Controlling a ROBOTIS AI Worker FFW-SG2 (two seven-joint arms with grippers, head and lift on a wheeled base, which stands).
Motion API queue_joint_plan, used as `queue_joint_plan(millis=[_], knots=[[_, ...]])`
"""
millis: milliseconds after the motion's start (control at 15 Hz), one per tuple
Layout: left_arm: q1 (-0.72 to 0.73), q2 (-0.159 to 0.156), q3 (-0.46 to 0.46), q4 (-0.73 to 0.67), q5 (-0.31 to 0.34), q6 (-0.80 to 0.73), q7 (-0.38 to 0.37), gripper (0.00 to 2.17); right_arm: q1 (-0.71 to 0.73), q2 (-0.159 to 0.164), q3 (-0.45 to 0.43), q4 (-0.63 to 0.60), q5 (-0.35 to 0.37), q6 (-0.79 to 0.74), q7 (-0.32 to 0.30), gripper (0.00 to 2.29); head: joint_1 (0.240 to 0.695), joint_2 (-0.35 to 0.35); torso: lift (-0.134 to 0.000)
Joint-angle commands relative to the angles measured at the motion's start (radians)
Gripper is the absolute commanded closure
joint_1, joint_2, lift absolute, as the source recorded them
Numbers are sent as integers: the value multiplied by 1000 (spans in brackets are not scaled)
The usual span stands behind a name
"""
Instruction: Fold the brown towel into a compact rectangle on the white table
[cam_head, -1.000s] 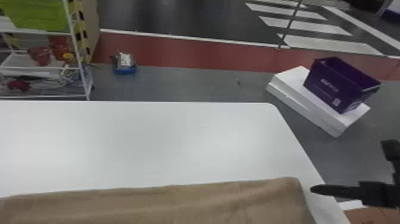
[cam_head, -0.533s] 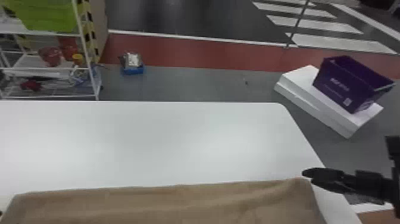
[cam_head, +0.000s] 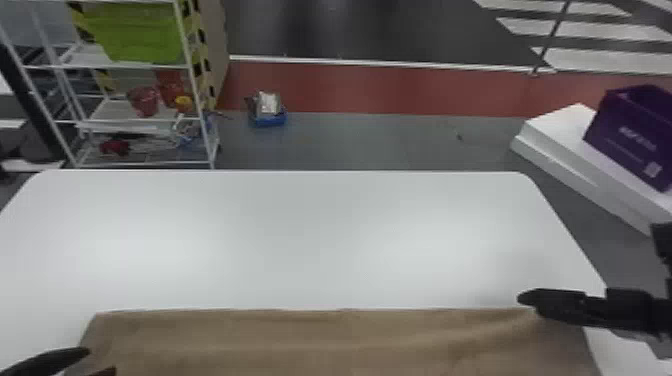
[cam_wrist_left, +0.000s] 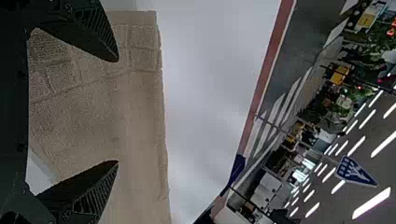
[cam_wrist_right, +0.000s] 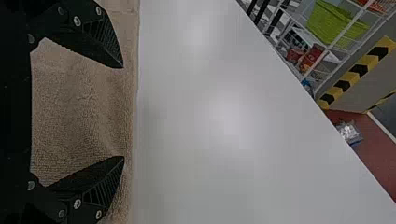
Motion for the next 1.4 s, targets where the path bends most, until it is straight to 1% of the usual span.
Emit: queue_joint_plan(millis=[0,133,267,467,600,733,800,933,1000,1200,1333], knots=[[-1,3,-19,12,-19,40,25,100,10,-5,0,17,13,-40,5,218,695,-93,-124],[-2,1,-32,12,-19,74,41,100,14,-7,-2,20,14,-55,5,218,695,-101,-124],[-4,-2,-32,12,-19,74,61,103,21,-5,-2,20,13,-58,5,218,695,-114,-124],[-1,-5,7,-2,3,77,62,103,28,-7,-5,20,13,-68,5,218,695,-115,-124],[-1,-6,34,-8,20,77,73,117,31,-5,-6,21,13,-71,5,218,695,-102,-124],[1,-9,34,-7,-2,68,123,120,39,-4,-2,21,11,-77,5,218,695,-87,-124],[1,-11,29,-5,-5,65,136,120,42,-4,-2,21,8,-77,5,218,695,-79,-124],[6,-14,7,2,-40,28,169,124,44,-4,-5,21,6,-80,5,218,695,-55,-124],[12,-17,0,4,-48,-12,182,124,45,-4,-8,21,2,-80,5,218,695,-53,-124],[27,-19,-8,-19,-42,-3,169,144,47,-4,-11,23,3,-83,5,218,695,-56,-124],[33,-22,-31,-25,-51,-3,173,144,47,-4,-13,24,0,-92,5,218,695,-65,-124]])
